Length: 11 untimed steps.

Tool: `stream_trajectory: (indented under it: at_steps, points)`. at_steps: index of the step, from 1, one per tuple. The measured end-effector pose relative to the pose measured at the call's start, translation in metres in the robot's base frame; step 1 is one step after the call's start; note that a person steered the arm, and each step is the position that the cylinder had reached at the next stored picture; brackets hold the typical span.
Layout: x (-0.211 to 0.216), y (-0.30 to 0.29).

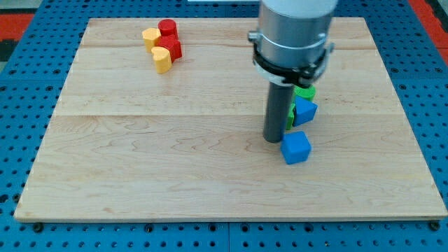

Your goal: Move the green star towards the blue cube

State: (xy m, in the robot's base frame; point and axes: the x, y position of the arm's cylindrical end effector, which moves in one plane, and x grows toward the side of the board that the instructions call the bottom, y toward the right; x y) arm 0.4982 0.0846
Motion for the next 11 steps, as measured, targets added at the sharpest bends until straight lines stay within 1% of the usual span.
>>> stream_trajectory:
  at_steps: [1,2,3,4,5,6,8,9,10,11]
  points:
    - [0.017,0.052]
    - [0.026,0.084]
    - [0.004,0.069]
    - [-0.029,0.075]
    - [-0.041,0.019]
    - [-0.048,-0.054]
    - [-0.106,-0.072]
    - [-0.107,-0.133]
    - [-0.083,-0.155]
    - [-0.05,-0.15]
